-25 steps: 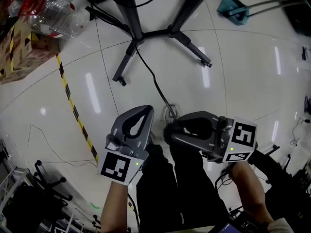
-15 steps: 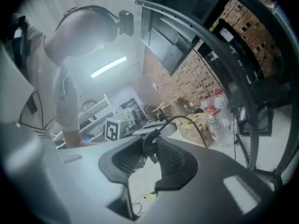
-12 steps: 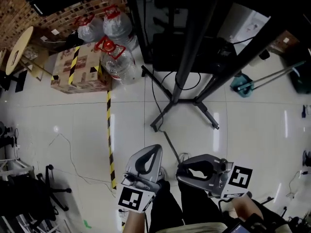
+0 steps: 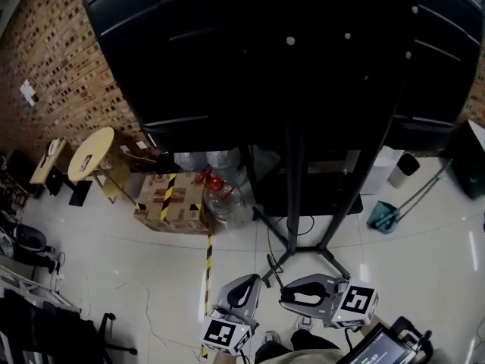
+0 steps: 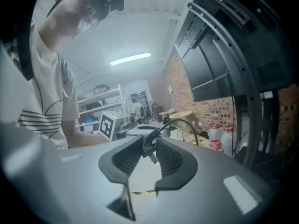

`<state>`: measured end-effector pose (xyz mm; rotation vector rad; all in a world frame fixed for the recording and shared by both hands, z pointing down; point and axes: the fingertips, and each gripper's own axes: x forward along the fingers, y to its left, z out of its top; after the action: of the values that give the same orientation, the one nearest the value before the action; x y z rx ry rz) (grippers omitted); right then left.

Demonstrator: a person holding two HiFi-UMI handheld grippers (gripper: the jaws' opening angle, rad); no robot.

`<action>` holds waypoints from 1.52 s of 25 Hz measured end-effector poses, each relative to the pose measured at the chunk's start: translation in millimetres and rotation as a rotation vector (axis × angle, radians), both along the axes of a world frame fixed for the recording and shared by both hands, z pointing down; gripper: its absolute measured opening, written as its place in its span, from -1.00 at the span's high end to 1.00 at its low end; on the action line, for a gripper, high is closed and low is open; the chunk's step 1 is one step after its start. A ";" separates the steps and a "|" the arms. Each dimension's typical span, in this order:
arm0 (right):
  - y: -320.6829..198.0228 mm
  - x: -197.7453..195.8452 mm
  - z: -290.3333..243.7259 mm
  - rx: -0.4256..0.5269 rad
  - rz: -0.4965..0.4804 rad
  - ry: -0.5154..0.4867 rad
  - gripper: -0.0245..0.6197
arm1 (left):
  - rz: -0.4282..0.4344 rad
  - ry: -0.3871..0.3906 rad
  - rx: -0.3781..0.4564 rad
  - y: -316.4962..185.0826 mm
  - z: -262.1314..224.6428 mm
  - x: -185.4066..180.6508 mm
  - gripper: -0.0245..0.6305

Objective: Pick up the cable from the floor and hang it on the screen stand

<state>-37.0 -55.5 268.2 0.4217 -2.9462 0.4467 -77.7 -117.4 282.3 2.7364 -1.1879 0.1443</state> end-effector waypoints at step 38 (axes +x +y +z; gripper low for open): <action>-205.2 -78.1 -348.0 0.406 0.045 0.131 0.62 | -0.009 0.039 0.548 -155.7 -302.6 -65.5 0.86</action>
<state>-115.1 -260.6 -79.9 0.5376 -2.8937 -0.1769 -143.2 -273.1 -20.3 3.1661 -1.3993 -0.2778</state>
